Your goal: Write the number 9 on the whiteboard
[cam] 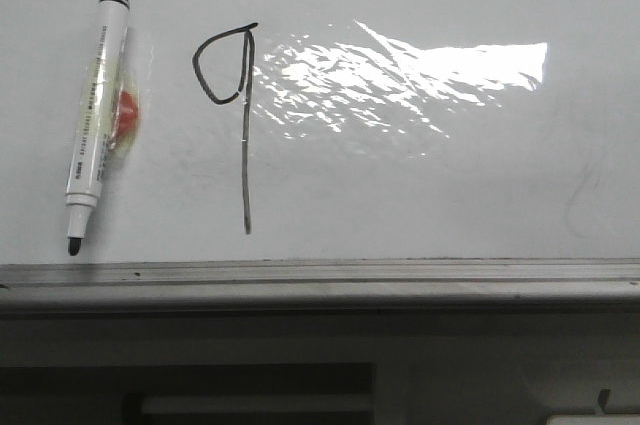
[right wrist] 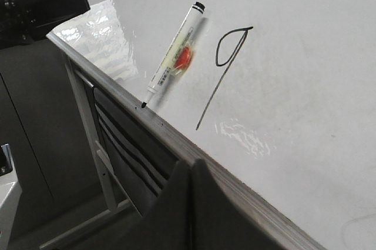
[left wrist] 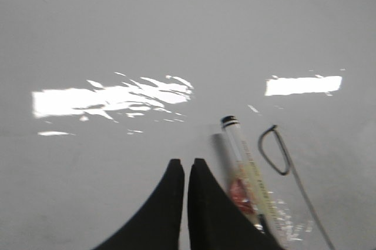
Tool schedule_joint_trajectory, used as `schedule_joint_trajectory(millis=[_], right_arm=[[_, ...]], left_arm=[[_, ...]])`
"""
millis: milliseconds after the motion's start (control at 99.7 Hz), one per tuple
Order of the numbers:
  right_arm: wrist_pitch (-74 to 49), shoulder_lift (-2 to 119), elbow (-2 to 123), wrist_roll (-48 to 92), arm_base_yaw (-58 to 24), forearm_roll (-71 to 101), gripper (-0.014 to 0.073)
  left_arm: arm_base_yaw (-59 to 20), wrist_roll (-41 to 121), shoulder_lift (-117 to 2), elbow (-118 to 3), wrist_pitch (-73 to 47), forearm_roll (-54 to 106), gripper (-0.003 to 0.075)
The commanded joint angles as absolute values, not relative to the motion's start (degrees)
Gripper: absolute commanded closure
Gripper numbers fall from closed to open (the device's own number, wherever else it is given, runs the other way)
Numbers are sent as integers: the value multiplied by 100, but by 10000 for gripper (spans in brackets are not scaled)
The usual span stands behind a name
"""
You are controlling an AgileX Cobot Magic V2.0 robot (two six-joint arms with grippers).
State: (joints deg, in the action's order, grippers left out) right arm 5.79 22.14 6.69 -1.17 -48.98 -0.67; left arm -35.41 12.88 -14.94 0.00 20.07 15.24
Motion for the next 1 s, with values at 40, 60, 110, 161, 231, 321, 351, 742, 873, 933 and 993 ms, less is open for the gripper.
schedule_joint_trajectory(millis=[40, 60, 110, 161, 231, 321, 351, 742, 873, 933, 993], right_arm=[[1058, 2242, 825, -102, -4894, -139, 656], [1058, 2242, 825, -102, -4894, -139, 656], [1058, 2242, 825, -102, -4894, -139, 656], [1058, 2242, 825, -102, -4894, -139, 656], [1058, 2242, 825, -102, -4894, -139, 656], [1058, 2242, 825, -102, -4894, -139, 656], [1058, 2242, 825, -102, -4894, -139, 656], [1058, 2242, 825, -102, -4894, -139, 656], [1058, 2242, 825, -102, -4894, -139, 656], [1058, 2242, 825, -102, -4894, -139, 656], [1058, 2242, 825, -102, -4894, -139, 656]], left_arm=[[-2803, 457, -1465, 110, 2134, 608, 741], [-2705, 228, -1419, 110, 2055, 464, 741], [-2493, -189, -1301, 110, 1819, 207, 741], [-2281, -269, -1187, 110, 1609, 86, 741], [-1965, -269, -1049, 110, 1343, 59, 741], [-1571, -257, -895, 110, 970, 59, 741], [-1458, -257, -835, 110, 892, 59, 741], [149, -77, 29, 110, -300, 59, 741], [252, -77, 192, 120, -867, 0, 741], [252, -77, 192, 120, -1181, 0, 741], [228, -77, 192, 120, -1438, 0, 741]])
